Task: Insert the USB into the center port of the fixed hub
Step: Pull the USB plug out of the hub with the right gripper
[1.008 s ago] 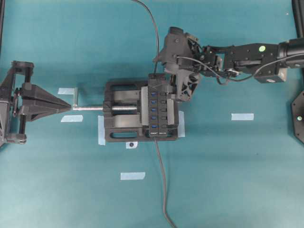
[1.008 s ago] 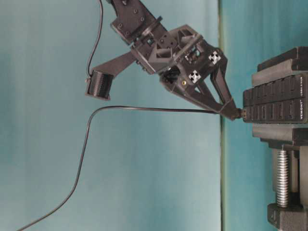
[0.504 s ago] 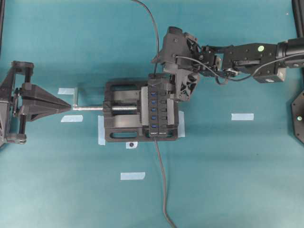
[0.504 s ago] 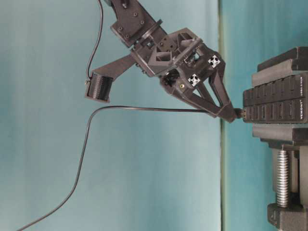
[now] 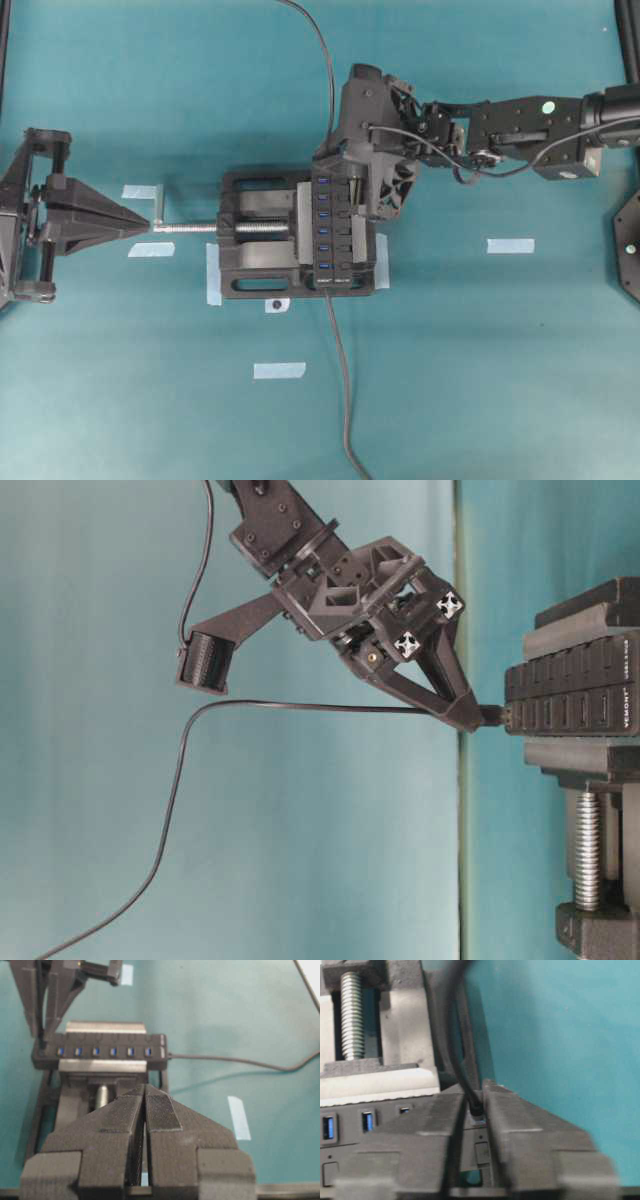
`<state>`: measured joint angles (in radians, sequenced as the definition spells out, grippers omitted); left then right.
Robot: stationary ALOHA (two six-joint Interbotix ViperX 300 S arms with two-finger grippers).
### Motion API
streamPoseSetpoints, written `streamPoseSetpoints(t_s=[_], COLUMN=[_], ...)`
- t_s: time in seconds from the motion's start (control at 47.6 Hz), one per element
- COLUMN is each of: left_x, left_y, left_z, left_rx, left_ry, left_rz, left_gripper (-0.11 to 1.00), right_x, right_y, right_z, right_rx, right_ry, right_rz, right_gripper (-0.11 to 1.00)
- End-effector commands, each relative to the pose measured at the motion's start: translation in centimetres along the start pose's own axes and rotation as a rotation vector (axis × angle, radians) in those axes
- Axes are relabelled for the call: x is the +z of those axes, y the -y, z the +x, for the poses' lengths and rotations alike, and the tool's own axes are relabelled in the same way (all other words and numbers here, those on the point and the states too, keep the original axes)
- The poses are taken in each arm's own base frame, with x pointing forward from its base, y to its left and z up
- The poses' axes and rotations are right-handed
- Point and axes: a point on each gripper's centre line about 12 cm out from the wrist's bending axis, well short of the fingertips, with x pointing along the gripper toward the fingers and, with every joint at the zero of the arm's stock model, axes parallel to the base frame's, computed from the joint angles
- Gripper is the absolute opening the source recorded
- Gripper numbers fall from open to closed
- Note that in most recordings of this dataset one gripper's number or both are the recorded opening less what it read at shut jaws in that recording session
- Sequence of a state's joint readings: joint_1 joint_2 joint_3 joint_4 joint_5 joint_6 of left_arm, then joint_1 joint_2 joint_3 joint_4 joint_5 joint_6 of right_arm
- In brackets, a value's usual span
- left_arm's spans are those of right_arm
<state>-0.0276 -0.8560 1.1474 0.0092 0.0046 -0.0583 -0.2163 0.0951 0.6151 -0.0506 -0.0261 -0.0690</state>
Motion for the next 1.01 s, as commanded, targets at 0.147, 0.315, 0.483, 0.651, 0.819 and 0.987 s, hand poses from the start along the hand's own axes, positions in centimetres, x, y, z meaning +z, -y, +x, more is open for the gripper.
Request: streamPoseSetpoints(t_s=[0.147, 0.315, 0.483, 0.651, 0.819, 0.987], left_x=[0.7, 0.7, 0.9, 0.7, 0.7, 0.6], left_y=[-0.1, -0.1, -0.1, -0.1, -0.1, -0.1], left_z=[0.0, 0.0, 0.0, 0.0, 0.0, 0.0], left_rx=[0.003, 0.003, 0.003, 0.003, 0.003, 0.003], left_ry=[0.020, 0.022, 0.025, 0.022, 0.022, 0.020], left_rz=[-0.003, -0.003, -0.003, -0.003, -0.003, -0.004], left_gripper=[0.00, 0.00, 0.00, 0.00, 0.00, 0.00], right_x=[1.3, 1.2, 1.5, 2.2, 2.8, 3.6], right_y=[-0.2, -0.2, -0.1, 0.0, 0.2, 0.2], right_z=[-0.3, -0.4, -0.6, -1.0, -1.3, -1.8], right_rx=[0.002, 0.002, 0.001, -0.001, -0.003, -0.002], right_ry=[0.036, 0.028, 0.036, 0.045, 0.020, 0.023], right_rz=[-0.003, -0.003, 0.003, 0.019, 0.023, 0.021], right_gripper=[0.10, 0.10, 0.10, 0.10, 0.10, 0.10])
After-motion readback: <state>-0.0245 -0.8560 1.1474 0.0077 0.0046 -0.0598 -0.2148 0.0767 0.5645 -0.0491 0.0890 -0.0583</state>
